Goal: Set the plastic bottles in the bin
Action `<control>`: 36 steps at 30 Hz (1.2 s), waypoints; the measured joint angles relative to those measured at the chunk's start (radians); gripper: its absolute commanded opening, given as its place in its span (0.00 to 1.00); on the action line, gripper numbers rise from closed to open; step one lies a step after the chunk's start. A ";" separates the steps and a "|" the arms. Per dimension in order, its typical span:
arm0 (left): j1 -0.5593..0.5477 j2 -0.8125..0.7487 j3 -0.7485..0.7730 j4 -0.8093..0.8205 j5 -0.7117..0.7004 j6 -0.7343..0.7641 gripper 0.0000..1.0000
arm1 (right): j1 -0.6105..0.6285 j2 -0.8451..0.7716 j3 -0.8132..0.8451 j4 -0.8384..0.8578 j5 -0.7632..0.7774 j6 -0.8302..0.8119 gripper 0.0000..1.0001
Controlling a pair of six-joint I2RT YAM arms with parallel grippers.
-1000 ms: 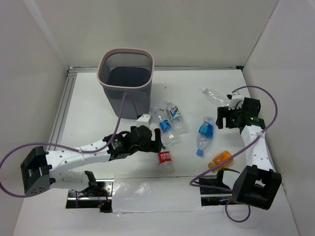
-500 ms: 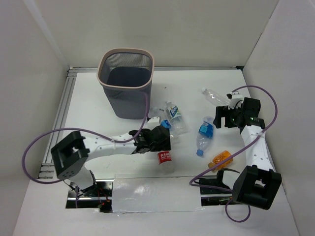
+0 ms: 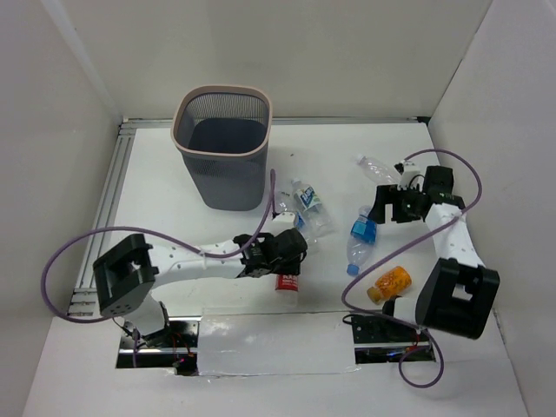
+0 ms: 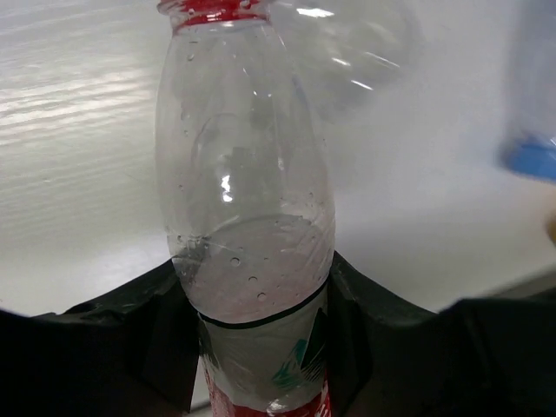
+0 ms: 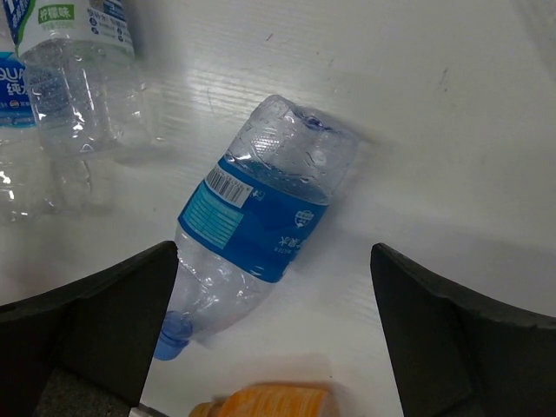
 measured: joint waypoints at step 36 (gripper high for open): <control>0.675 0.102 0.779 0.216 -0.287 0.589 0.99 | 0.287 0.330 0.012 0.092 0.188 0.246 0.99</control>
